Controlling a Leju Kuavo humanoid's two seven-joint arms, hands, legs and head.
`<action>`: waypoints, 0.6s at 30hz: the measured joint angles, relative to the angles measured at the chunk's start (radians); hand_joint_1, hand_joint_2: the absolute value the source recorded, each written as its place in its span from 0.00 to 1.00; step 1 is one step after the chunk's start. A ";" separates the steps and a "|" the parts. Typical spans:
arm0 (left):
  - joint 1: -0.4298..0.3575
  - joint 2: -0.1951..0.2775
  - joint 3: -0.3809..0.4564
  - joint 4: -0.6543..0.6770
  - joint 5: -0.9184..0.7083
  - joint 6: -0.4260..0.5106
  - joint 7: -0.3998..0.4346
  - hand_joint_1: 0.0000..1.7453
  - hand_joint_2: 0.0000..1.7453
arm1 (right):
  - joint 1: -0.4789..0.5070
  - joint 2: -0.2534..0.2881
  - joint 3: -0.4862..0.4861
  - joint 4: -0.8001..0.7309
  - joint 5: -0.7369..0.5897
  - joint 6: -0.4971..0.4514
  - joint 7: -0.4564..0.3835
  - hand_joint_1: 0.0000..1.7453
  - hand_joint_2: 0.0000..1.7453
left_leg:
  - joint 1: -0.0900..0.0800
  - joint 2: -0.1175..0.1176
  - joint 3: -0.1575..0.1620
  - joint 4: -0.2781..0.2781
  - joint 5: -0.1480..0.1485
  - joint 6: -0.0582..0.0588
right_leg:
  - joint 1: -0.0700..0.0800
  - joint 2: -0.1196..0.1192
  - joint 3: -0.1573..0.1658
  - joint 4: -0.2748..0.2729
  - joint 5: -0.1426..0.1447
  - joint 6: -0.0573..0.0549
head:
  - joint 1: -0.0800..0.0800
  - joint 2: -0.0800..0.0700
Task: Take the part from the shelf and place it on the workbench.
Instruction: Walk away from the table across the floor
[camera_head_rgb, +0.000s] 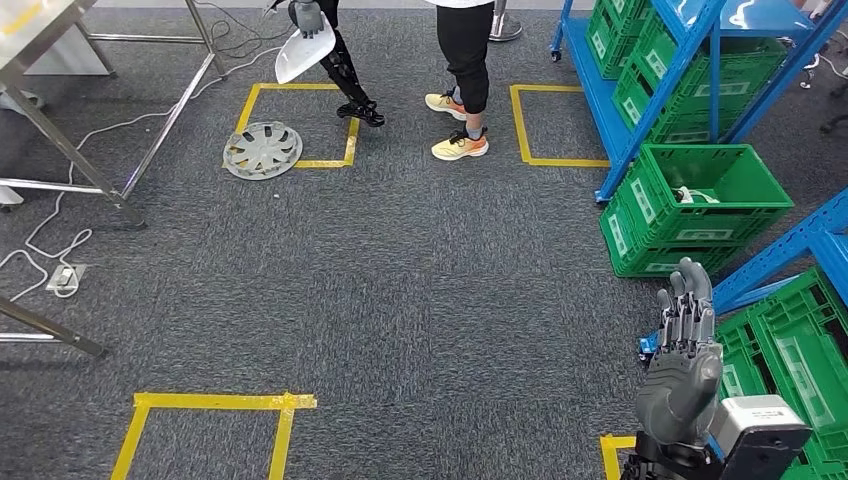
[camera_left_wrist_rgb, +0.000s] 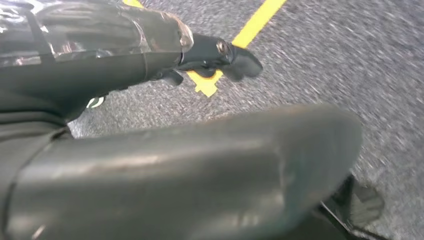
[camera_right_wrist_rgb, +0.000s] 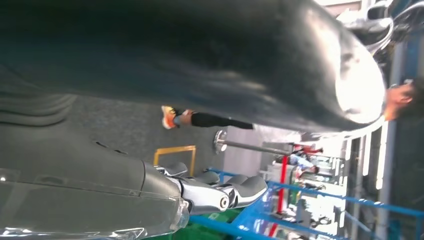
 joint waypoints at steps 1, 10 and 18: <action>-0.001 -0.001 -0.005 -0.001 -0.001 0.001 0.001 0.00 0.00 | 0.002 0.004 0.001 0.002 -0.001 0.000 -0.001 0.00 0.00 | 0.002 -0.039 -0.008 0.021 -0.014 -0.002 | -0.002 0.007 0.007 -0.008 0.002 -0.006 | -0.001 0.000; 0.012 0.009 -0.026 -0.001 0.009 -0.001 0.002 0.00 0.00 | 0.015 0.027 0.006 0.023 0.001 -0.001 -0.004 0.00 0.00 | 0.005 -0.173 -0.117 0.082 0.069 0.009 | -0.002 0.119 0.041 -0.005 -0.026 -0.013 | -0.009 0.000; 0.014 0.014 -0.041 0.000 -0.004 -0.029 0.004 0.00 0.00 | 0.026 0.034 0.016 0.028 0.010 -0.001 0.001 0.00 0.00 | 0.004 -0.115 -0.050 -0.009 0.059 0.037 | -0.011 0.091 -0.026 0.113 -0.094 0.033 | -0.003 0.000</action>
